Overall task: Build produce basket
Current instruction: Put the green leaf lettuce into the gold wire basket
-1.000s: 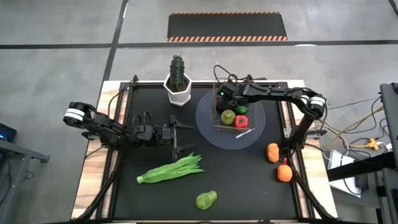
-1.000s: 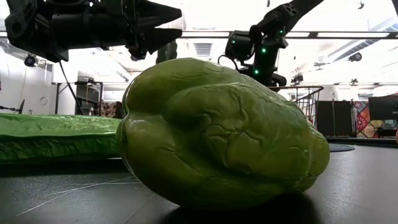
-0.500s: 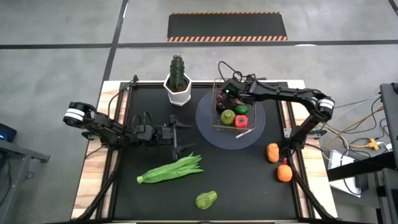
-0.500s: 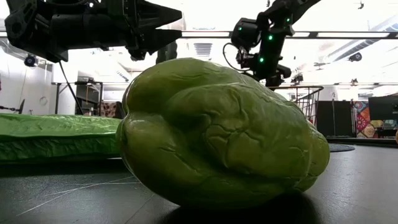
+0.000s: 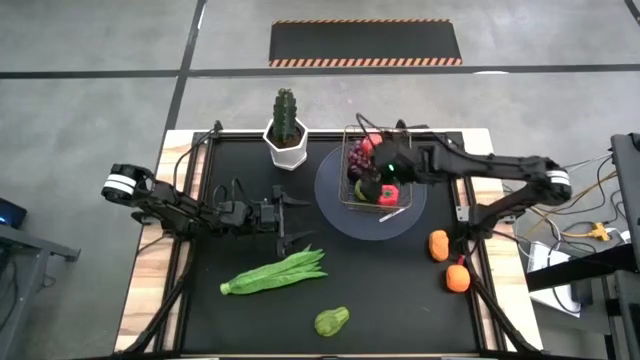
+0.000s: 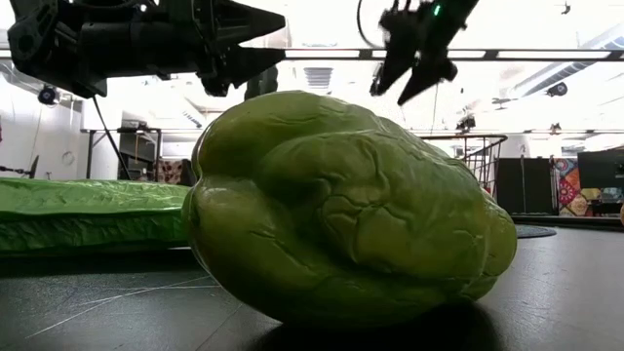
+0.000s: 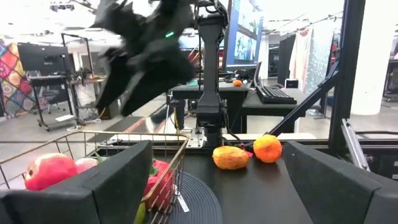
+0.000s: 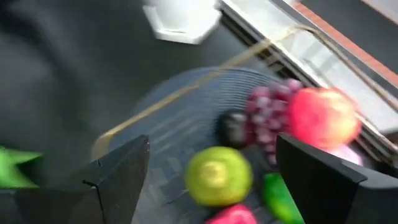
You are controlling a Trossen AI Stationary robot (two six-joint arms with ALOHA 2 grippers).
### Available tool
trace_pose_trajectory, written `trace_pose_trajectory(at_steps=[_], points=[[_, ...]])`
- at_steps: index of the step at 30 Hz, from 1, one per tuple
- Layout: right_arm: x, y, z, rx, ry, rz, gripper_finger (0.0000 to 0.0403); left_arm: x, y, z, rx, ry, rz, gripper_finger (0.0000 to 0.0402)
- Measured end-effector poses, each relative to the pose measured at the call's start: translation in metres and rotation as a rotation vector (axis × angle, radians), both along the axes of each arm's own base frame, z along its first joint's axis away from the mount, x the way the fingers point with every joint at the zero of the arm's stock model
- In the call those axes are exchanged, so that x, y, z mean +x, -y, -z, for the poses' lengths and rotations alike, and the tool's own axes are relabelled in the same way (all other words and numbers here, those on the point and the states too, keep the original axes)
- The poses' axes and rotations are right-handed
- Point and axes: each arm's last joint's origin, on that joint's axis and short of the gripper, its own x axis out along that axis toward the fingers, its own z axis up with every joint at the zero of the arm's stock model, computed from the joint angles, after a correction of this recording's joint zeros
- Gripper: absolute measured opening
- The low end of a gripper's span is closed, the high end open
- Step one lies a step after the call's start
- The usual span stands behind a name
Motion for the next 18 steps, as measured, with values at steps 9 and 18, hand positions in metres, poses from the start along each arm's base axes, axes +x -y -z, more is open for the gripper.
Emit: trace_pose_trajectory(at_steps=[9,18], points=[[-0.007,-0.083,-0.015,-0.022,0.064,-0.287,0.0327,0.006,0.004,0.008,-0.136,-0.129,0.031,0.0343],[-0.014,-0.132,-0.013,-0.082,0.086,-0.38,0.0327,0.016,0.042,0.002,-0.174,-0.642,0.085,0.0342]])
